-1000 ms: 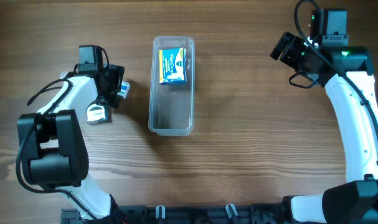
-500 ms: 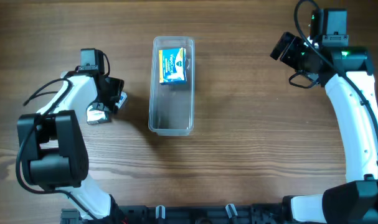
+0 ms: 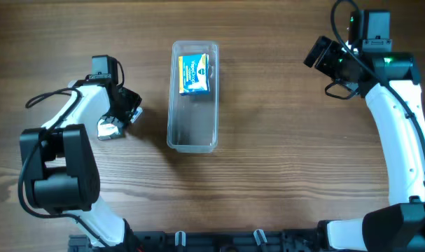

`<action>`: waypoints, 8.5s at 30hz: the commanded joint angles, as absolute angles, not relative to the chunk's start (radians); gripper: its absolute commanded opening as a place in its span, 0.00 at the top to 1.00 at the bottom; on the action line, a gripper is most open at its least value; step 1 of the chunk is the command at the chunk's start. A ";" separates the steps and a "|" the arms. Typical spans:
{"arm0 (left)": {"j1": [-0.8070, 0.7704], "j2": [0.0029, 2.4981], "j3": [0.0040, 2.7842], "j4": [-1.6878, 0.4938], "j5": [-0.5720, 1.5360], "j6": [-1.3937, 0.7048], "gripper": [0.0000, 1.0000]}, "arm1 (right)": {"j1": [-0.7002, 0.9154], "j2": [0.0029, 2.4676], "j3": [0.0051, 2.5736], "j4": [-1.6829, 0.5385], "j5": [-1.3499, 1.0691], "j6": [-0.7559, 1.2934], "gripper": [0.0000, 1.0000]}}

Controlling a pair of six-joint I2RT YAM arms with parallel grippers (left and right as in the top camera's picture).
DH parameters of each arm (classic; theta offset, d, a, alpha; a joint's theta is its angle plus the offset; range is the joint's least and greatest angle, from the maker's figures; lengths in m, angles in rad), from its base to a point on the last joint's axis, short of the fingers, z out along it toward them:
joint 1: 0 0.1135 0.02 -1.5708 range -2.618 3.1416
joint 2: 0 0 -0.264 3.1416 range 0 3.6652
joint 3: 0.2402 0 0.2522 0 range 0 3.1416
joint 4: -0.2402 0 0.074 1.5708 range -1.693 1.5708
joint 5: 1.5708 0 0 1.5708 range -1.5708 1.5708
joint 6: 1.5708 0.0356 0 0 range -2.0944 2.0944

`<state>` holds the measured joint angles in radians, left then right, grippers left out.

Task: Pack container
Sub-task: 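Lift the Panadol box and carry it over the container, then lower the Panadol box into the container and push it into place, then open the left gripper and withdraw it toward the green tin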

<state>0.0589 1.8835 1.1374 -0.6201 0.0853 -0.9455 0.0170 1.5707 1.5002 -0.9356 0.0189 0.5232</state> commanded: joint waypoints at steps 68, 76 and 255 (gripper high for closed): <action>-0.438 1.903 1.388 -0.818 -0.120 -0.375 0.74 | 0.018 1.580 1.497 -0.935 0.006 0.524 0.00; -0.495 1.852 1.388 -0.884 -0.121 -0.400 0.73 | 0.018 1.580 1.497 -0.935 0.006 0.524 0.00; -0.526 1.856 1.102 -0.408 -0.210 -0.199 0.70 | 0.018 1.580 1.497 -0.935 0.006 0.524 0.00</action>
<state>-0.5316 1.8381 1.0943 -0.4057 -0.2119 -0.2455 0.0170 1.5707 1.4998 -0.9356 0.0189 0.5232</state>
